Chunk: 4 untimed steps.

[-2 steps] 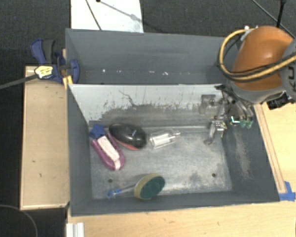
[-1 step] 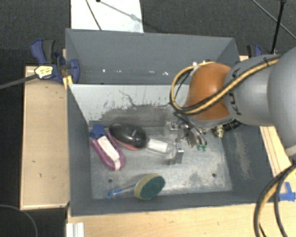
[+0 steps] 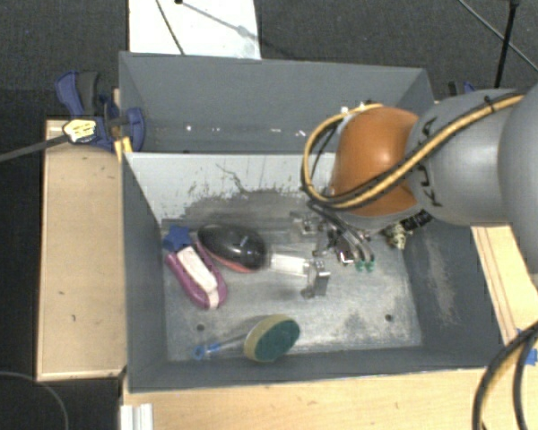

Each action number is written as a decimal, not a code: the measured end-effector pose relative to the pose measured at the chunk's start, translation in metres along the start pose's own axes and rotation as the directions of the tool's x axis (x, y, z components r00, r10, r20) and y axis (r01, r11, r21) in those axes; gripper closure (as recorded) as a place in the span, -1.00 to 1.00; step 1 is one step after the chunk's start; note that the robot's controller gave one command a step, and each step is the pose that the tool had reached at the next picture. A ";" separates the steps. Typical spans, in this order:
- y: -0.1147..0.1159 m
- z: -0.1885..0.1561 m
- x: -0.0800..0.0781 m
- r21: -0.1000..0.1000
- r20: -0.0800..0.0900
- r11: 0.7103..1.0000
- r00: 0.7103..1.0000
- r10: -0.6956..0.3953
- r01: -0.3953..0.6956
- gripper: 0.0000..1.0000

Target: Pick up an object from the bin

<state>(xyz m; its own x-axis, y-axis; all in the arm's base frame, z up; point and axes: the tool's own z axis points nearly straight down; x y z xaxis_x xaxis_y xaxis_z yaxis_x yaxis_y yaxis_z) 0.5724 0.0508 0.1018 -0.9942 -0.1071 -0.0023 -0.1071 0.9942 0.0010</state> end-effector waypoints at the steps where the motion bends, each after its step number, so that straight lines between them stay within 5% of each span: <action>1: -0.001 0.000 -0.005 0.001 0.004 1.000 1.000 -0.014 0.014 -1.00; 3: -0.002 0.033 -0.006 0.001 -0.001 1.000 1.000 -0.031 0.031 -1.00; 4: -0.002 0.033 -0.006 0.001 -0.001 1.000 1.000 -0.031 0.031 1.00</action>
Offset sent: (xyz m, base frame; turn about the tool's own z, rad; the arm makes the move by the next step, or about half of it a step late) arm 0.0041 -0.0002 -0.0006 -0.0203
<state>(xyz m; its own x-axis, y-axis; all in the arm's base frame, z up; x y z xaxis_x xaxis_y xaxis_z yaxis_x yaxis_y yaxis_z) 0.5791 0.0493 0.0692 -0.9904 -0.1382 -0.0010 -0.1382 0.9904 0.0000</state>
